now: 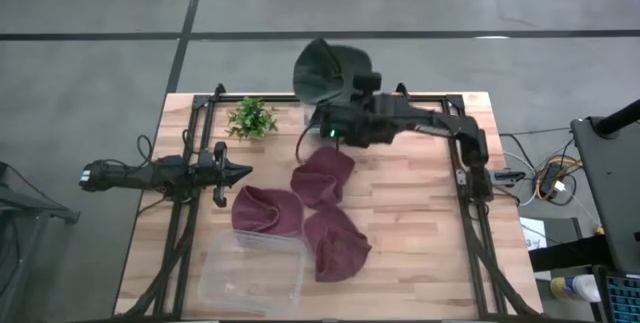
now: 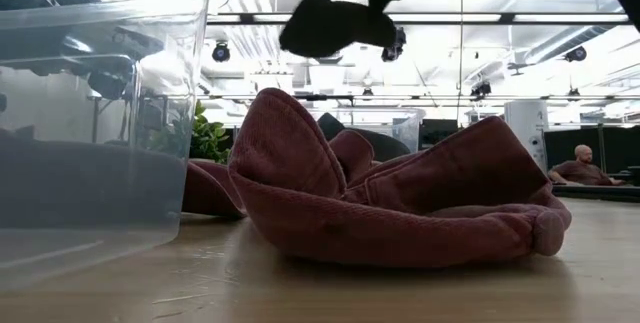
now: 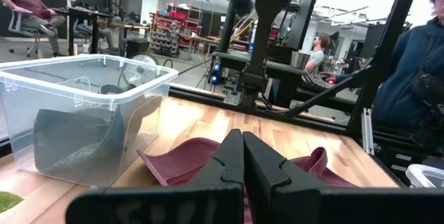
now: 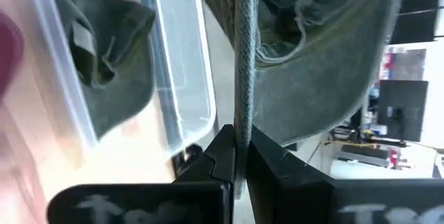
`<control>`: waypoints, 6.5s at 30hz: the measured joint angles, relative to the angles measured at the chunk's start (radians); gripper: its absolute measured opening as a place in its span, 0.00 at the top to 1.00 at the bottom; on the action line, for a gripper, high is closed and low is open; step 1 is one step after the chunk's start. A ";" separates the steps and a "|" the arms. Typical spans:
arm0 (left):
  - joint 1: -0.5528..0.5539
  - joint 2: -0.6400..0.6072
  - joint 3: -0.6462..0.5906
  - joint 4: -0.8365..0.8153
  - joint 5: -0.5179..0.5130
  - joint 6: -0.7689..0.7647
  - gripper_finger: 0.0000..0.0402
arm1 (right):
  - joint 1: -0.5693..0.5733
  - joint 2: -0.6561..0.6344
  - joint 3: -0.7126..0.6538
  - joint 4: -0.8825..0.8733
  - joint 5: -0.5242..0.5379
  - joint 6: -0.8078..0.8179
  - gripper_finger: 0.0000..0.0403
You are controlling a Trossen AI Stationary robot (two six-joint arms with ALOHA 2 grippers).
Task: Pick & Place hat
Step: Put the green cap into the top transparent bin, then put the bottom right red cap into the bottom transparent bin
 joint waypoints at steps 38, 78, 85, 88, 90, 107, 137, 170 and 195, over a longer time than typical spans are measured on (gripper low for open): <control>0.000 0.001 0.000 0.000 0.000 0.000 1.00 | -0.162 0.089 -0.054 0.001 -0.275 -0.098 0.97; 0.000 0.001 0.000 0.000 0.000 0.000 1.00 | 0.034 -0.097 -0.073 0.042 -0.586 0.659 0.62; 0.000 0.001 0.000 0.000 0.000 0.000 1.00 | 0.064 -0.081 -0.073 0.125 -0.961 0.871 0.67; 0.000 0.001 0.000 0.000 0.000 0.000 1.00 | 0.084 -0.054 -0.073 0.146 -1.094 0.927 0.68; 0.000 0.001 0.000 0.000 0.000 0.000 1.00 | 0.102 -0.031 -0.073 0.146 -1.151 0.949 0.69; 0.000 0.001 0.000 0.000 0.000 0.000 1.00 | 0.214 0.179 -0.246 0.067 -1.142 0.922 0.71; 0.000 0.001 0.000 0.000 0.000 0.000 1.00 | 0.194 0.167 -0.510 0.388 -1.200 0.864 0.96; 0.000 0.007 0.000 0.000 0.000 0.000 1.00 | 0.196 -0.008 0.060 0.423 -1.130 0.684 0.97; 0.000 0.009 0.000 0.000 0.000 0.000 1.00 | 0.251 0.213 0.057 0.775 -1.216 0.616 0.97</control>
